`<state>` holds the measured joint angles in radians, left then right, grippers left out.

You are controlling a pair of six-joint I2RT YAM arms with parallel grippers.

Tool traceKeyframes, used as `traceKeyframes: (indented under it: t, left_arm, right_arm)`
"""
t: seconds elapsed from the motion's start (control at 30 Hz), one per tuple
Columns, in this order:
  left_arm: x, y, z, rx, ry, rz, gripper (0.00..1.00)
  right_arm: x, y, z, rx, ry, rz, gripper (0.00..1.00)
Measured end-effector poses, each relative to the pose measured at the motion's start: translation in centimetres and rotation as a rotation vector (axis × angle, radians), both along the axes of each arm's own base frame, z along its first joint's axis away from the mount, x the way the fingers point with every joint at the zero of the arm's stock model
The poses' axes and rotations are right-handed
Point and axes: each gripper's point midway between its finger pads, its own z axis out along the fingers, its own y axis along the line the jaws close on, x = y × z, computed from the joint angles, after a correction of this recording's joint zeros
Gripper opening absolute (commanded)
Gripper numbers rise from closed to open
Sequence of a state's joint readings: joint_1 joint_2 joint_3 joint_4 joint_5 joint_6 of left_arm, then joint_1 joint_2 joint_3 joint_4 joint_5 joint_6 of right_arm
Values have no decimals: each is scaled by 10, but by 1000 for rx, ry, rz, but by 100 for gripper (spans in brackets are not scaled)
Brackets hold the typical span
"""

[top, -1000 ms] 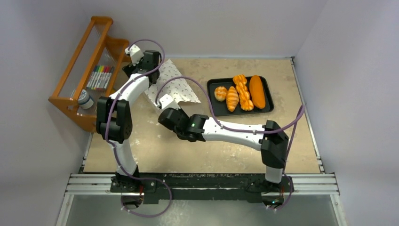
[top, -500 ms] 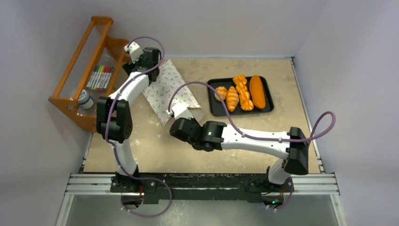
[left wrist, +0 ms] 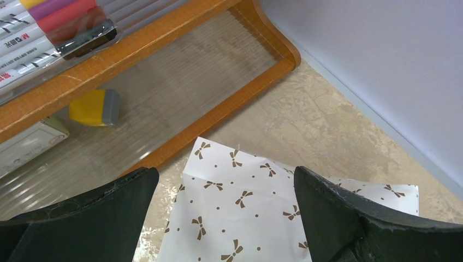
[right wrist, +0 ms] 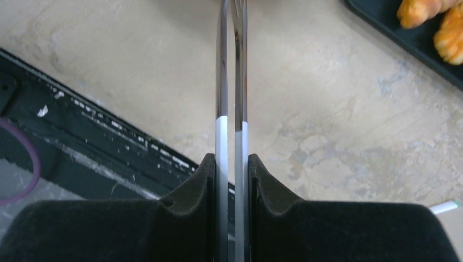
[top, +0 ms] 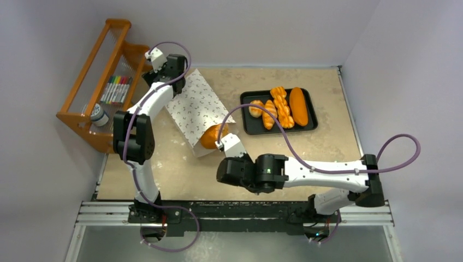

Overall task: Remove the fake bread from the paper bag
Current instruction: Take out the fake bread from the paper bag.

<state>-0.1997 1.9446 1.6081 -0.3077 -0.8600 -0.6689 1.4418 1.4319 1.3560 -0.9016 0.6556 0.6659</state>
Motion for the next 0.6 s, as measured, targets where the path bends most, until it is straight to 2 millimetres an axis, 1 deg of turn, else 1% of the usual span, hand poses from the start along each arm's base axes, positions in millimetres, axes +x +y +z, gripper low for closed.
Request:
traceKeyframes:
  t: [0.2, 0.33, 0.43, 0.6]
  left_arm:
    - [1, 0, 0, 3, 2, 2, 100]
    - [0, -1, -1, 6, 11, 2, 100]
    - [2, -2, -1, 7, 12, 1, 100]
    - [3, -3, 0, 8, 11, 0, 100]
  right_arm:
    - [-30, -21, 7, 26, 38, -17, 0]
    - [-43, -32, 8, 22, 51, -29, 0]
    - [-48, -36, 11, 40, 57, -39, 0]
    - [-48, -41, 22, 102, 49, -67, 0]
